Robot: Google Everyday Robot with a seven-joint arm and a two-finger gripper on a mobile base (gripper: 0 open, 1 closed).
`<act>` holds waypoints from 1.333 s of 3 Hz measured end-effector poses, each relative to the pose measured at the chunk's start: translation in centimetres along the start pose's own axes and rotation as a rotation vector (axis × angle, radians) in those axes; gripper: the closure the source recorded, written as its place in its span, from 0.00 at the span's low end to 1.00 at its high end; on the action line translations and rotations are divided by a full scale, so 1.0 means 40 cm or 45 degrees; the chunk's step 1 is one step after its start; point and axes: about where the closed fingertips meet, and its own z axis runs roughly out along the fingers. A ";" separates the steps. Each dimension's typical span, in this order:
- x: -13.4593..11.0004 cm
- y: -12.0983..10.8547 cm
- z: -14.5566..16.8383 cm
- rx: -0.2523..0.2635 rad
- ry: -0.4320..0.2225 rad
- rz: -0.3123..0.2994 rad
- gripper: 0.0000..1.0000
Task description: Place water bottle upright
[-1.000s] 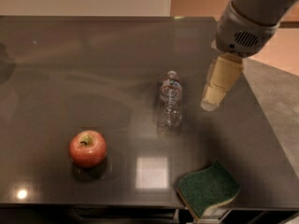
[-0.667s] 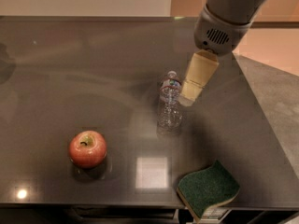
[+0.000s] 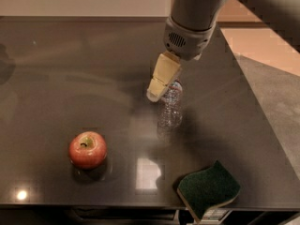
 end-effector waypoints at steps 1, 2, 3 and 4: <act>-0.042 0.013 0.054 -0.014 0.063 0.133 0.00; -0.081 0.016 0.104 0.002 0.091 0.252 0.00; -0.082 0.016 0.105 0.003 0.089 0.251 0.00; -0.081 0.002 0.107 0.020 0.098 0.346 0.00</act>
Offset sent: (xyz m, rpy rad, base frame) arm 0.0214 0.0387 -0.0569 -0.0911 0.1290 -0.2976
